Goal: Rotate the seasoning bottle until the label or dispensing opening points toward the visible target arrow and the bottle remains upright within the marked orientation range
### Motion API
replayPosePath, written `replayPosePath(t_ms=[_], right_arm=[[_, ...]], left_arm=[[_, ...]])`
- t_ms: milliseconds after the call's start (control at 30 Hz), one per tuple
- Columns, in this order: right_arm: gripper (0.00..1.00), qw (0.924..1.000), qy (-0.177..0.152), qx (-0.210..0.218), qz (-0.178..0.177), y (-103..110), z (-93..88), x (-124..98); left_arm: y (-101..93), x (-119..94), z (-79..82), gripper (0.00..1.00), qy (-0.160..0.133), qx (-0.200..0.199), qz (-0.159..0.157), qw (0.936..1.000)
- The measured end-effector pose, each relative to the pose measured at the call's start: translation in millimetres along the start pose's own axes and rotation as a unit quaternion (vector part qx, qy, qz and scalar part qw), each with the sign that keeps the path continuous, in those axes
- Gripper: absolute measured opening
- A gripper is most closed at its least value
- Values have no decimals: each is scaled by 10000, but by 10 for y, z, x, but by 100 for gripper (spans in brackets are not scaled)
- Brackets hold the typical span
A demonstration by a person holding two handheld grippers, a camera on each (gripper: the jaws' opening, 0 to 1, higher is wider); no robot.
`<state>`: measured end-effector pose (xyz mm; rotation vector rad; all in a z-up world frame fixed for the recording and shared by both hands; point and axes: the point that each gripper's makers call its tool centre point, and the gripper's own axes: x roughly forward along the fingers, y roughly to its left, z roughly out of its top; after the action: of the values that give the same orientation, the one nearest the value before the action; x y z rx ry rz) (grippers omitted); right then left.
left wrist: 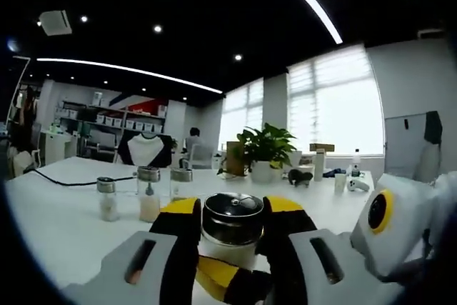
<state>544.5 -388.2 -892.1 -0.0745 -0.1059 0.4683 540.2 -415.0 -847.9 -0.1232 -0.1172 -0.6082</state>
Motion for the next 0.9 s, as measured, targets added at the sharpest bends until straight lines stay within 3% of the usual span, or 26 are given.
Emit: replayPosePath(t_ms=[67,200,333,467,600,667,900], right_arm=[[33,9997,55,17,245,26,-1,8],[33,9991,147,26,404,41,-3,13],[33,9977,157,47,659,49,16,14],[33,9949,111,201,978,69,49,19],[33,9875,101,442,1509,127,58,-11],[32,9816,111,574,1820,174,56,-39],[31,9651,64,898,2459,268,32,-122]], left_arm=[[-45,3,7,35,0,74,-145,9999],[-144,4,-15,34,46,-39,-373,9993],[58,-71,17,34,20,73,-610,9981],[48,-85,36,34,51,126,-890,9959],[45,-103,-12,34,272,394,-1264,9908],[89,-116,-22,34,305,445,-1267,9905],[126,-207,-23,34,304,270,-1583,9865]])
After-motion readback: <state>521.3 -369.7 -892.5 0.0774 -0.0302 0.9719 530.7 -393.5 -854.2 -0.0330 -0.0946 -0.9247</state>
